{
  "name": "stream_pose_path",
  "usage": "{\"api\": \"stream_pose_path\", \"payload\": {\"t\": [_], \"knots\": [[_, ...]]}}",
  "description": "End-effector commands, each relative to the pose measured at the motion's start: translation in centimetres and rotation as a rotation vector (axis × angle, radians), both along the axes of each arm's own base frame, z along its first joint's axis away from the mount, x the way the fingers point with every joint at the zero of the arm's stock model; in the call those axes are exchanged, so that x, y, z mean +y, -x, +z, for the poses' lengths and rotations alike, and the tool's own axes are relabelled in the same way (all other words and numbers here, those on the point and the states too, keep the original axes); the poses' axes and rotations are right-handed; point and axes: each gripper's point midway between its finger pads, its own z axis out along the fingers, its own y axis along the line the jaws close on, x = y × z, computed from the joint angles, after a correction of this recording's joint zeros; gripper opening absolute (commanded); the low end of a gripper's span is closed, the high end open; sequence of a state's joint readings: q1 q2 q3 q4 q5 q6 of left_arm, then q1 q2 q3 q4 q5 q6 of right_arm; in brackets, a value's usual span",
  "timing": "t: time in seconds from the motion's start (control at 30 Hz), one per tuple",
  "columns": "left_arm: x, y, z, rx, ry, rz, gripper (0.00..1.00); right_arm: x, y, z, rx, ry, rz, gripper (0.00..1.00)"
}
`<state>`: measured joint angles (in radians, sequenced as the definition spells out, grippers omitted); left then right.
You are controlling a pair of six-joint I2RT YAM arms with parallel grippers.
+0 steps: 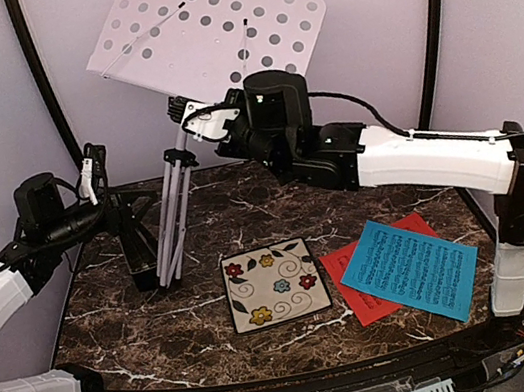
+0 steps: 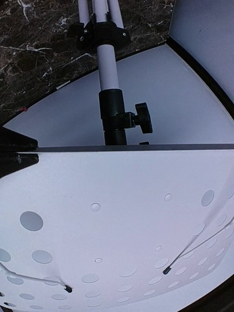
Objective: Set up the instrument practice props
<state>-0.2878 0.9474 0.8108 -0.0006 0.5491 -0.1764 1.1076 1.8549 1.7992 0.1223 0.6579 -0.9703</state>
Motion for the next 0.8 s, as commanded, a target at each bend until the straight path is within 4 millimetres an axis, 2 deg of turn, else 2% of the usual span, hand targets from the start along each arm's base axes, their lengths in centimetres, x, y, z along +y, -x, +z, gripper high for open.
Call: {"api": "stream_pose_path", "payload": {"t": [0.0, 0.4, 0.47, 0.53, 0.63, 0.77], "knots": [[-0.7, -0.9, 2.3, -0.127, -0.007, -0.001, 0.74, -10.2, 5.3, 19.3, -0.329, -0.595, -0.023, 0.0], [-3.5, -2.6, 2.3, -0.205, -0.065, -0.026, 0.73, -12.0, 7.3, 20.5, -0.428, -0.533, -0.026, 0.0], [-4.0, -3.0, 2.2, -0.225, -0.091, -0.019, 0.69, -12.3, 7.5, 20.7, -0.437, -0.534, -0.031, 0.0], [-3.7, -3.9, 2.2, -0.24, -0.094, 0.024, 0.61, -12.2, 7.6, 20.5, -0.44, -0.53, -0.031, 0.0], [-3.4, -4.5, 2.5, -0.294, -0.088, 0.064, 0.61, -11.9, 7.8, 20.4, -0.451, -0.513, -0.022, 0.0], [-4.2, -5.6, 2.3, -0.311, -0.107, 0.044, 0.62, -11.6, 8.2, 20.5, -0.469, -0.481, -0.018, 0.0]]}}
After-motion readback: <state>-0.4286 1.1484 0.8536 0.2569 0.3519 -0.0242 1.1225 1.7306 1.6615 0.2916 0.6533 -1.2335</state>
